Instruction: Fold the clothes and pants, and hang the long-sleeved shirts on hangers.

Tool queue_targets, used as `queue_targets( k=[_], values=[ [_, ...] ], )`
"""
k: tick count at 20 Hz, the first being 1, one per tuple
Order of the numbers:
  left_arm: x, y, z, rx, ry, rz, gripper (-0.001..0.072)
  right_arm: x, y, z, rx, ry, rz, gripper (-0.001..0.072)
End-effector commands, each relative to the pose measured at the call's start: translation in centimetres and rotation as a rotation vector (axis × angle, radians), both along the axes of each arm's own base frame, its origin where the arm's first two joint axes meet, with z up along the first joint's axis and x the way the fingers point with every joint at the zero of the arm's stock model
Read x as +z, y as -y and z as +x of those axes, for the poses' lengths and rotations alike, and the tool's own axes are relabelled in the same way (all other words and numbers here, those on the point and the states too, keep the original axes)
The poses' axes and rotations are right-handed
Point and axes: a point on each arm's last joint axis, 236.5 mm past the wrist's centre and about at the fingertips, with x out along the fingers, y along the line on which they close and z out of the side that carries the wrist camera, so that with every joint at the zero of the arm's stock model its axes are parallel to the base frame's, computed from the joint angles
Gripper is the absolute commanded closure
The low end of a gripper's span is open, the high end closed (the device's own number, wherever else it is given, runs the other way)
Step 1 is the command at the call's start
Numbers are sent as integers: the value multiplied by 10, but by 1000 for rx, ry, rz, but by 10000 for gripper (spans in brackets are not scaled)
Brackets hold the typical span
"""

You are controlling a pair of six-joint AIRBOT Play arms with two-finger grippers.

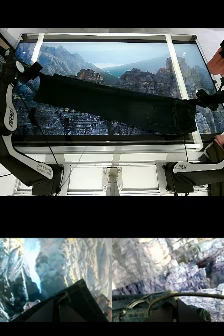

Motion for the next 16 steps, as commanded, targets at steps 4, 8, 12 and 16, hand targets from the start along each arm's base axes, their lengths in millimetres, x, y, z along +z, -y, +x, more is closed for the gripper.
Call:
queue_targets(
  k=[4, 8, 12, 16],
  values=[
    [-20, -13, -2, 51, -28, 11, 663, -12, -1, 5, -42, -12, 25, 699],
    [-25, -9, 8, 37, -2, 16, 662, -21, -4, 14, -54, 2, 41, 699],
    [-19, -8, 16, 31, 39, 25, 659, -22, 1, 19, -78, 21, 32, 699],
    [-19, -8, 16, 30, 39, 25, 303, -22, 2, 20, -81, 26, 29, 522]
  ],
)
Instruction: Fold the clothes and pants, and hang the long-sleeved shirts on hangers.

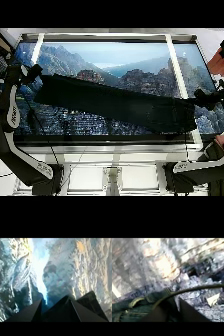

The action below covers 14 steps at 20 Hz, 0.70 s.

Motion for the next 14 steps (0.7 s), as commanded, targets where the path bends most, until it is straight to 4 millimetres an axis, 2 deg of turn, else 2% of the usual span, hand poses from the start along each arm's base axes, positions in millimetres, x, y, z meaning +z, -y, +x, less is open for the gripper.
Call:
queue_targets(
  k=[1, 2, 3, 6, 8, 9, 10, 12, 14],
  values=[
    [2, 2, 2, -2, 9, -4, 297, 1, -2, 2, -5, 6, 10, 425],
    [2, 2, 0, -1, 4, -5, 271, 2, -2, 2, -2, 6, 11, 350],
    [4, 1, -2, -2, -5, -3, 263, 7, -2, 3, 5, 5, 10, 321],
    [8, -10, -23, -70, -100, 64, 263, 33, -1, 7, 43, 5, 9, 321],
    [6, -24, -50, -116, -208, 97, 255, 55, -4, 3, 94, -19, 18, 322],
    [2, -29, -64, -144, -266, 101, 170, 65, -10, -2, 139, -38, 34, 324],
    [-3, -31, -77, -184, -318, 81, 150, 73, -17, -9, 179, -63, 57, 328],
    [-17, -25, -103, -302, -389, -25, 149, 84, -44, -28, 269, -114, 156, 329],
    [-22, -12, -117, -404, -372, -172, 149, 96, -73, -40, 341, -126, 262, 341]
  ],
)
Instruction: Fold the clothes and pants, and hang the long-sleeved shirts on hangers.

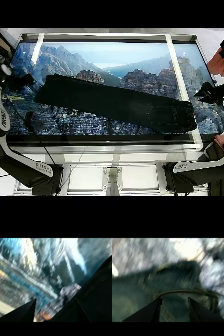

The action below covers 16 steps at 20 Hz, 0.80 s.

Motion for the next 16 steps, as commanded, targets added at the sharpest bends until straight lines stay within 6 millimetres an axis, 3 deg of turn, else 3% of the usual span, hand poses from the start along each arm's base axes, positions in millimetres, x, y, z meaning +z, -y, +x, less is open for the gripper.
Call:
queue_targets(
  k=[1, 2, 3, 4, 6, 7, 13, 16],
  values=[
    [-6, 30, -30, -188, -33, -265, 149, 29, -53, -27, 171, -58, 179, 434],
    [-4, 31, -31, -202, -10, -319, 148, 37, -63, -26, 198, -44, 170, 595],
    [-4, 29, -34, -210, 1, -346, 126, 45, -70, -18, 215, 3, 127, 663],
    [-7, 22, -40, -201, -9, -352, 58, 57, -74, -3, 215, 87, 59, 662],
    [-11, 16, -48, -231, -21, -347, 56, 87, -82, 17, 225, 246, -85, 662],
    [-12, 15, -49, -247, -22, -343, 56, 98, -88, 17, 246, 283, -136, 662],
    [-42, 22, -47, -276, -59, -374, 55, 134, -112, -38, 324, 269, -207, 659],
    [-54, 31, -41, -267, -46, -425, 55, 147, -119, -54, 332, 289, -222, 658]
  ],
)
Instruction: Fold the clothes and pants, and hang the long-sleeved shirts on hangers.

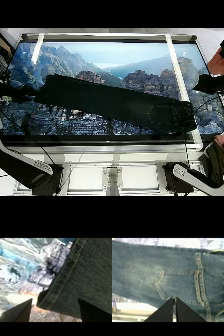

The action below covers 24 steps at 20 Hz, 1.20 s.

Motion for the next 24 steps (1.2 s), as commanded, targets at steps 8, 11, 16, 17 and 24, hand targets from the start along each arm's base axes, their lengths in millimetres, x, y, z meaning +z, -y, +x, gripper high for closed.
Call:
queue_targets(
  k=[8, 11, 16, 17, 24],
  values=[
    [-32, 31, 19, -38, -4, -43, 56, 35, -13, -30, 8, 79, -47, 658],
    [-35, 50, 25, -77, -9, -44, 133, 36, -13, -30, 6, 80, -47, 659],
    [-34, 61, 26, -101, -13, -47, 605, 36, -13, -30, 6, 79, -47, 658],
    [-33, 61, 26, -103, -14, -48, 672, 36, -13, -30, 6, 79, -47, 659],
    [15, -9, -11, -81, -37, 155, 673, 33, -16, -36, 16, 53, -39, 658]
  ],
)
